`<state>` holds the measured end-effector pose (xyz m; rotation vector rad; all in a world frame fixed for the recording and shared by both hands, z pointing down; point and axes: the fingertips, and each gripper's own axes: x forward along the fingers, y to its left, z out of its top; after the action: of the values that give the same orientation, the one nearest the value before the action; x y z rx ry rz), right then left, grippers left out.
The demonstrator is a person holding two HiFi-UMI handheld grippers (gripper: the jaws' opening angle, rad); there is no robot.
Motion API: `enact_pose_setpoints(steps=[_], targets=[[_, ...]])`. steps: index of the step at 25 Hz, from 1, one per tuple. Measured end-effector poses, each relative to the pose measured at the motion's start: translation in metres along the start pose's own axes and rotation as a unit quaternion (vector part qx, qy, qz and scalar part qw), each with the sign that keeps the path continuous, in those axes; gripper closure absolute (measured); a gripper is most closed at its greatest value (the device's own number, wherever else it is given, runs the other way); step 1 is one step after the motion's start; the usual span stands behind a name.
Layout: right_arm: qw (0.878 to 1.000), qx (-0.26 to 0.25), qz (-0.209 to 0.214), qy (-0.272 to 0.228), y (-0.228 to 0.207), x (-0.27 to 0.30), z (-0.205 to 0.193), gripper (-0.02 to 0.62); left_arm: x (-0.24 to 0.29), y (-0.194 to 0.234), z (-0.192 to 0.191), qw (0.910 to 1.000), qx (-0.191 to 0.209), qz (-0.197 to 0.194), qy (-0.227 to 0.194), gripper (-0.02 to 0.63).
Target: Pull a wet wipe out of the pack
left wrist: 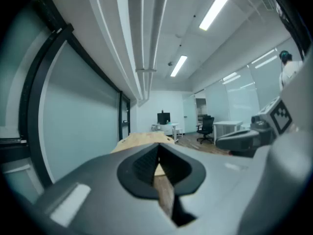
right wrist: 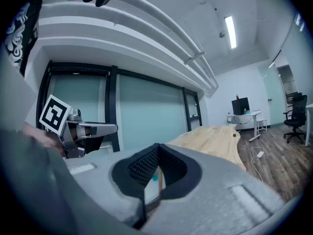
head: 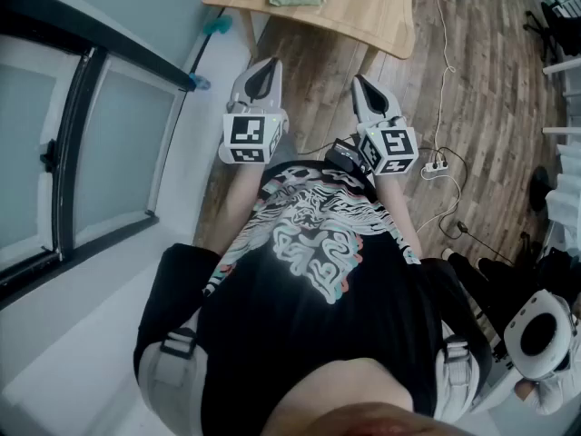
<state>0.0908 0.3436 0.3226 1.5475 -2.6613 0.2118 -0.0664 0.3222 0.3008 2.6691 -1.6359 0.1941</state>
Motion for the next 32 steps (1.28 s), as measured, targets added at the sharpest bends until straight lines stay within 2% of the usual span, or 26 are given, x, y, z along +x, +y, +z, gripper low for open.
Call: enact_pose_setpoints(steps=[13, 18, 24, 32], targets=[[1.000, -0.002, 0.008, 0.002, 0.004, 0.002, 0.001, 0.597, 0.000, -0.001, 0.002, 1.0000, -0.004, -0.006, -0.002, 0.615], [1.000, -0.028, 0.003, 0.009, 0.003, -0.005, 0.002, 0.597, 0.000, -0.012, 0.001, 0.9999, -0.009, -0.006, 0.000, 0.615], [0.999, -0.025, 0.002, 0.022, -0.003, -0.007, -0.009, 0.597, 0.004, -0.028, -0.008, 0.9998, -0.005, -0.017, 0.012, 0.615], [0.999, -0.018, -0.001, 0.029, -0.013, 0.007, -0.013, 0.597, 0.019, -0.014, -0.012, 0.9997, -0.014, -0.010, 0.018, 0.615]])
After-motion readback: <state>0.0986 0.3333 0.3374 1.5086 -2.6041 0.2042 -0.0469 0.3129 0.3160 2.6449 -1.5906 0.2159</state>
